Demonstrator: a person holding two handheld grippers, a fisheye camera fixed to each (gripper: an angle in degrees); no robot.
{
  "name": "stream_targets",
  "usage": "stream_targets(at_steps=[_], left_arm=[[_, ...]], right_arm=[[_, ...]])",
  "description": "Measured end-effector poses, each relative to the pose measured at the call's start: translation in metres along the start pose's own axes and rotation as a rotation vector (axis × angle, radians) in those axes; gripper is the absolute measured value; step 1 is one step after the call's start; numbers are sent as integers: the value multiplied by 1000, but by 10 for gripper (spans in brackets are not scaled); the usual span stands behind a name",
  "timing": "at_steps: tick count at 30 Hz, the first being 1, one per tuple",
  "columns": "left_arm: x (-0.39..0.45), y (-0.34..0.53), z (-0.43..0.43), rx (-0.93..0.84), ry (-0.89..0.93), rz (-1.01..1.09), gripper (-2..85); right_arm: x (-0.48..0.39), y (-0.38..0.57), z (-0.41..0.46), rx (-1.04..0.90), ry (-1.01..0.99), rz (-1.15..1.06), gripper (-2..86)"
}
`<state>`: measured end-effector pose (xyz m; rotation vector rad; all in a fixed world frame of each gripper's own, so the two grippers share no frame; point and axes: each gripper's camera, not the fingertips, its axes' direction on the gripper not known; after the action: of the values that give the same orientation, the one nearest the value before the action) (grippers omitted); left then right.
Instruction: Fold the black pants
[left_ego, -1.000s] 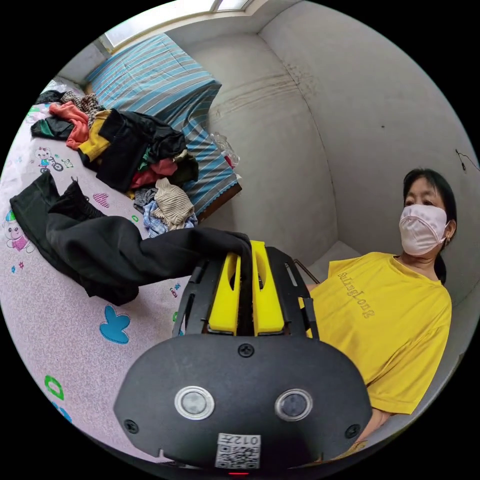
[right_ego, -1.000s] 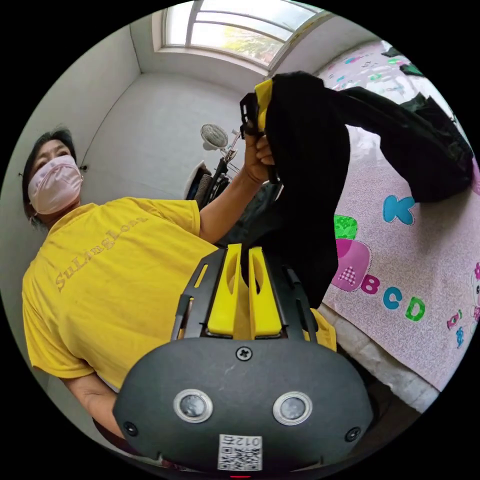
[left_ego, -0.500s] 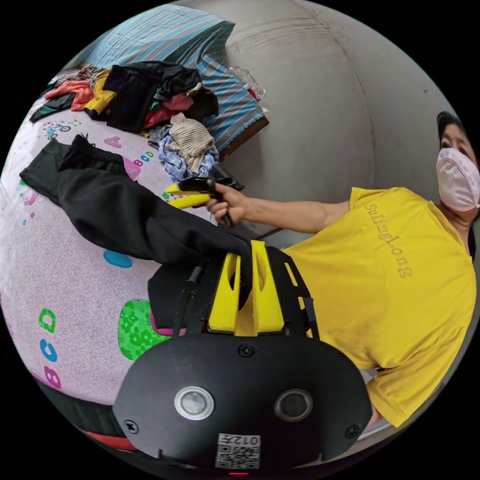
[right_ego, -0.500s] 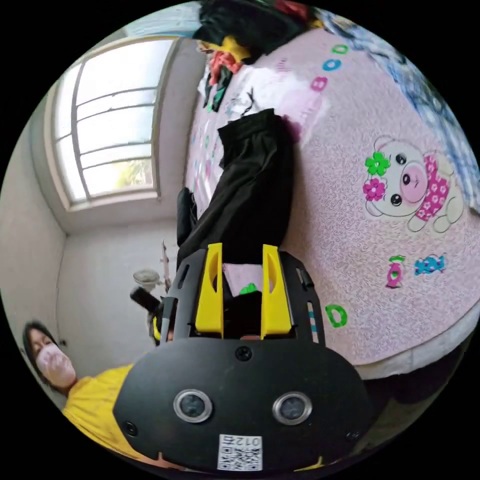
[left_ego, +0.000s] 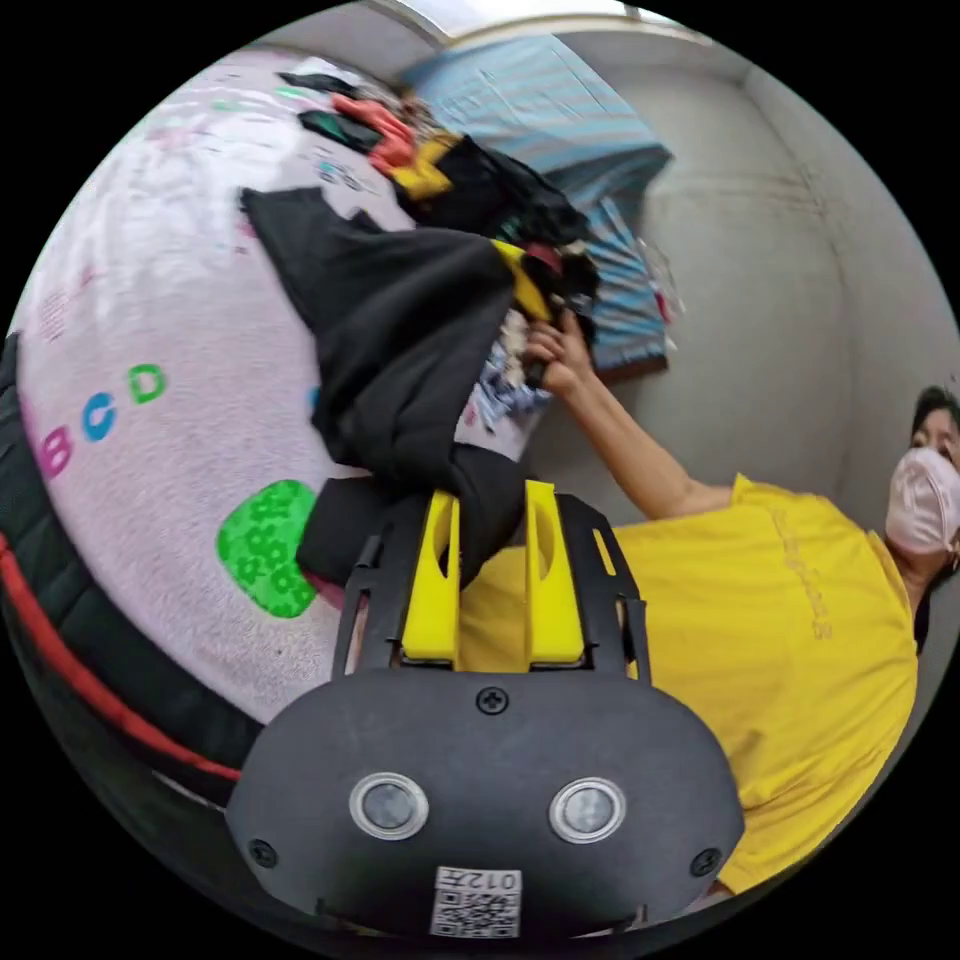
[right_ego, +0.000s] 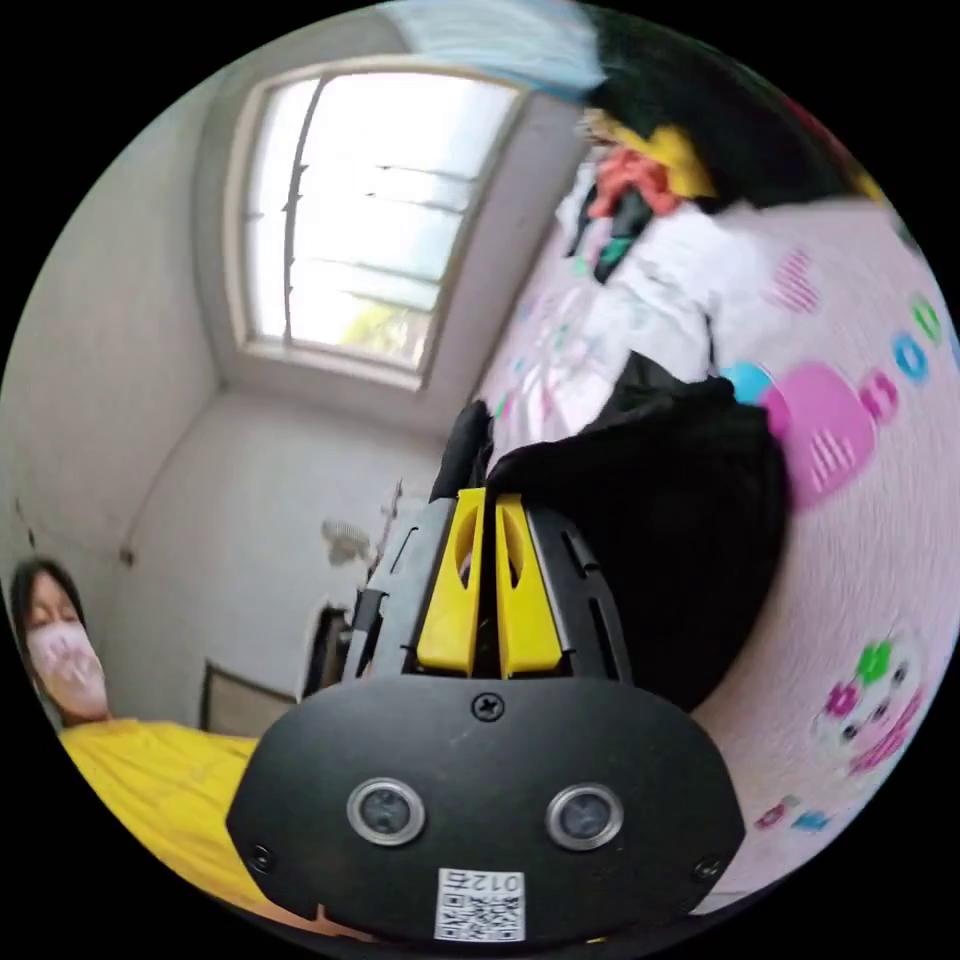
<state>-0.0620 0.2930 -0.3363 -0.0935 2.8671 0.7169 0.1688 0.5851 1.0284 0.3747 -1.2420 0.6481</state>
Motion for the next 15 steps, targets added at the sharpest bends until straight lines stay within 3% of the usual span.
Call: stream_targets(at_steps=[2, 6, 11, 15], left_arm=[[26, 3, -13, 122, -161, -92, 154], [81, -28, 0, 126, -313, -135, 215], [163, -78, 34, 152, -415, -133, 218], [206, -104, 66, 58, -563, -120, 205]], right_arm=[[-41, -1, 19, -175, 26, -234, 19], [-116, 69, 78, -613, 109, -727, 17], [-119, 174, 110, -802, 139, -922, 15], [-102, 228, 102, -793, 122, -961, 14]])
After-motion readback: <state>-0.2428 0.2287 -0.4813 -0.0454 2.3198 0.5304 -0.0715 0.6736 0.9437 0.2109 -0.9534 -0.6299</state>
